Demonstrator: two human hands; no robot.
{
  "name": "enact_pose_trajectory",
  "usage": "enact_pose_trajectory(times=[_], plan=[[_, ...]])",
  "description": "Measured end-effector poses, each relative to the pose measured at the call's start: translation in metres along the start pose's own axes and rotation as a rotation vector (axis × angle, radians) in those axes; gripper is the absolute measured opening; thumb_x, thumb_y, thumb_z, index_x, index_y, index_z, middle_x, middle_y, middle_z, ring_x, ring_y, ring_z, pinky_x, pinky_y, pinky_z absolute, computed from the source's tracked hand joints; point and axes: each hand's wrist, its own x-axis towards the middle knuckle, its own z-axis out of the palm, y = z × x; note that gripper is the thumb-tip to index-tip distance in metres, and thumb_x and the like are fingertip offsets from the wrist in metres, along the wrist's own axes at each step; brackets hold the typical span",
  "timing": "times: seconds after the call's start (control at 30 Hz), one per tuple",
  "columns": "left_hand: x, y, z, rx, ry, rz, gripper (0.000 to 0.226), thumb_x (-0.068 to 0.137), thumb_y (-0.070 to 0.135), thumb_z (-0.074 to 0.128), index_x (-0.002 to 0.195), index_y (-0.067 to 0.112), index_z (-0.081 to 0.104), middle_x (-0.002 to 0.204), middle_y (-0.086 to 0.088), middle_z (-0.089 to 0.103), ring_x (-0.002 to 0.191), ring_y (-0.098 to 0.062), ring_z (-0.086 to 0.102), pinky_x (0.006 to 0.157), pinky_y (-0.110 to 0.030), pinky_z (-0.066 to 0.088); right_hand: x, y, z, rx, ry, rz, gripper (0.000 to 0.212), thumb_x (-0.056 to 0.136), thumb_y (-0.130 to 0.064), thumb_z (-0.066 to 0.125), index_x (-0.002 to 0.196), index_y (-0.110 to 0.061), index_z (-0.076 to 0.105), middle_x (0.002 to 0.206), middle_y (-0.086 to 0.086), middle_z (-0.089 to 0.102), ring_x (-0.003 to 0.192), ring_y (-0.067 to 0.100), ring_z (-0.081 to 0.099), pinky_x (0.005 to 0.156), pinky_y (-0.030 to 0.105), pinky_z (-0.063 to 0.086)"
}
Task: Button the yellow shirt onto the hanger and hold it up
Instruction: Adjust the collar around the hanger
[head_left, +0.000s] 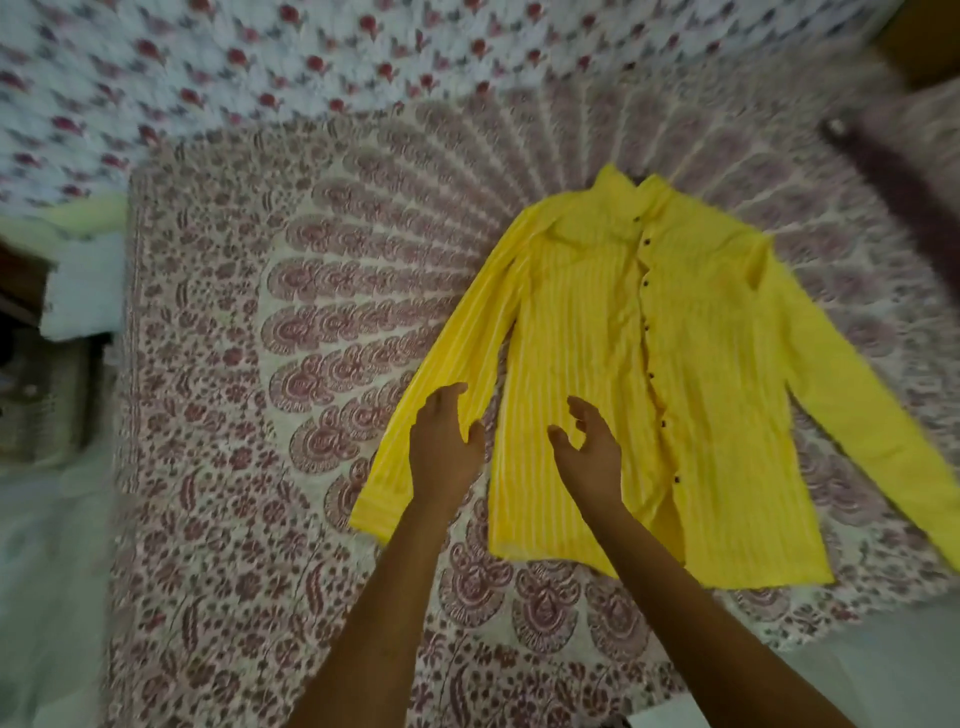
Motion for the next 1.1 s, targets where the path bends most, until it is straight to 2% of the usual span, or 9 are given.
enact_pose_trajectory(times=[0.1, 0.2, 0.53, 0.67, 0.77, 0.93, 1.1], plan=[[0.017, 0.044, 0.003, 0.034, 0.002, 0.144, 0.049, 0.087, 0.034, 0.054, 0.13, 0.01, 0.049, 0.135, -0.012, 0.052, 0.123, -0.033, 0.049, 0.094, -0.045, 0.043, 0.022, -0.004, -0.034, -0.001, 0.069, -0.036, 0.048, 0.088, -0.015, 0.058, 0.134, -0.01, 0.044, 0.137, 0.01, 0.05, 0.126, 0.026, 0.046, 0.099, 0.04, 0.04], [0.041, 0.085, 0.016, 0.075, 0.042, 0.23, 0.062, 0.077, 0.052, 0.042, 0.122, 0.012, 0.056, 0.125, -0.011, 0.059, 0.119, -0.031, 0.053, 0.094, -0.046, 0.043, 0.052, -0.008, -0.066, 0.023, 0.126, -0.063, 0.048, 0.086, -0.013, 0.059, 0.132, -0.01, 0.046, 0.135, 0.01, 0.051, 0.125, 0.026, 0.048, 0.104, 0.041, 0.039], [0.129, 0.206, 0.089, 0.124, 0.048, 0.202, 0.073, 0.07, 0.06, 0.031, 0.125, 0.018, 0.054, 0.133, -0.006, 0.053, 0.13, -0.027, 0.043, 0.104, -0.046, 0.036, 0.19, 0.008, -0.164, 0.047, 0.099, -0.107, 0.051, 0.083, -0.03, 0.051, 0.129, -0.009, 0.05, 0.132, 0.011, 0.053, 0.119, 0.028, 0.052, 0.095, 0.039, 0.043], [0.171, 0.235, 0.117, 0.12, 0.023, 0.176, 0.067, 0.073, 0.057, 0.037, 0.125, 0.018, 0.054, 0.134, -0.005, 0.053, 0.13, -0.026, 0.043, 0.104, -0.045, 0.036, 0.251, 0.014, -0.181, 0.025, 0.094, -0.131, 0.043, 0.087, -0.015, 0.058, 0.129, -0.011, 0.05, 0.132, 0.009, 0.053, 0.12, 0.027, 0.052, 0.096, 0.041, 0.044], [0.202, 0.244, 0.133, 0.131, 0.014, 0.167, 0.057, 0.076, 0.045, 0.046, 0.125, 0.017, 0.053, 0.133, -0.006, 0.053, 0.129, -0.026, 0.042, 0.103, -0.043, 0.034, 0.289, 0.018, -0.182, -0.003, 0.089, -0.148, 0.043, 0.087, -0.015, 0.058, 0.129, -0.01, 0.049, 0.133, 0.01, 0.053, 0.119, 0.028, 0.052, 0.095, 0.042, 0.044], [0.267, 0.241, 0.163, 0.138, -0.025, 0.138, 0.057, 0.075, 0.043, 0.047, 0.124, 0.014, 0.055, 0.13, -0.007, 0.056, 0.126, -0.028, 0.045, 0.101, -0.044, 0.037, 0.356, 0.027, -0.172, -0.019, 0.094, -0.135, 0.043, 0.087, -0.015, 0.057, 0.129, -0.009, 0.049, 0.134, 0.01, 0.052, 0.121, 0.028, 0.051, 0.099, 0.047, 0.042], [0.34, 0.228, 0.194, 0.216, -0.041, 0.124, 0.045, 0.087, 0.029, 0.06, 0.128, 0.014, 0.051, 0.134, -0.008, 0.053, 0.13, -0.028, 0.04, 0.103, -0.04, 0.032, 0.424, 0.031, -0.15, -0.115, 0.054, -0.131, 0.043, 0.088, -0.014, 0.055, 0.13, -0.007, 0.048, 0.134, 0.012, 0.051, 0.123, 0.029, 0.048, 0.099, 0.041, 0.039]])
